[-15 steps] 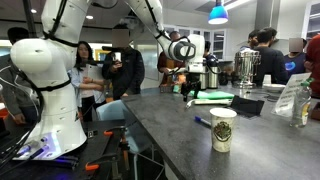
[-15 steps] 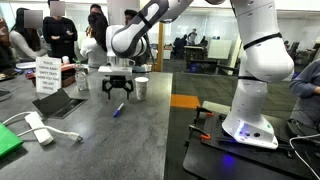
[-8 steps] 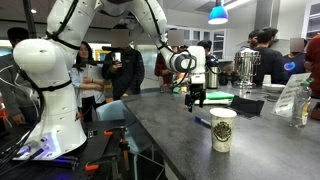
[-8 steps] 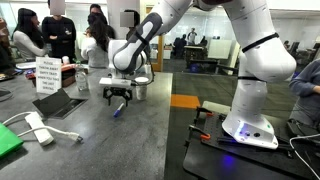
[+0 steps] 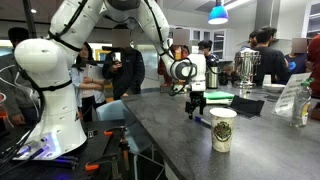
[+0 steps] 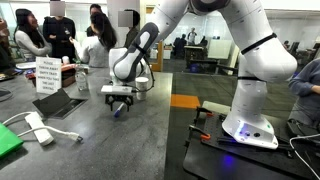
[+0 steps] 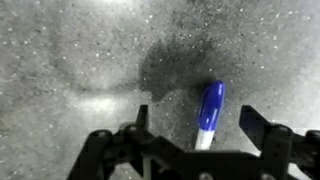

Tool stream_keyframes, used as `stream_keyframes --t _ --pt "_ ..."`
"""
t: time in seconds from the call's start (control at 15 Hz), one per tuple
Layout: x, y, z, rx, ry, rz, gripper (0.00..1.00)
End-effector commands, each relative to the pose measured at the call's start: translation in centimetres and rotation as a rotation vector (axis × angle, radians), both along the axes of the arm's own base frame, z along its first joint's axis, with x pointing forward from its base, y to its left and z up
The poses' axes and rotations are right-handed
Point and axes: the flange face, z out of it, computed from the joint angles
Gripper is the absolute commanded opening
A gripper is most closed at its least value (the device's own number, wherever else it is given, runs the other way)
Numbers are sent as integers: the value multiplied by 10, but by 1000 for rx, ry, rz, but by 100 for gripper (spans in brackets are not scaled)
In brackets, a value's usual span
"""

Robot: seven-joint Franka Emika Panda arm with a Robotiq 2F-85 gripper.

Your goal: Put the blue marker inside the cup

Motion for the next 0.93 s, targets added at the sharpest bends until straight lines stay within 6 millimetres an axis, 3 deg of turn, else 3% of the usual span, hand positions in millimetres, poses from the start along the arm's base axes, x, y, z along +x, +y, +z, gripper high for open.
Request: stream_keyframes --t 0.0,0.13,0.67,0.87 --pt "6 4 -10 -6 3 -27 71" --pt "6 3 -17 -12 13 -26 64" --pt "17 0 -14 -30 -5 0 2" --pt "16 -1 0 3 -1 10 6"
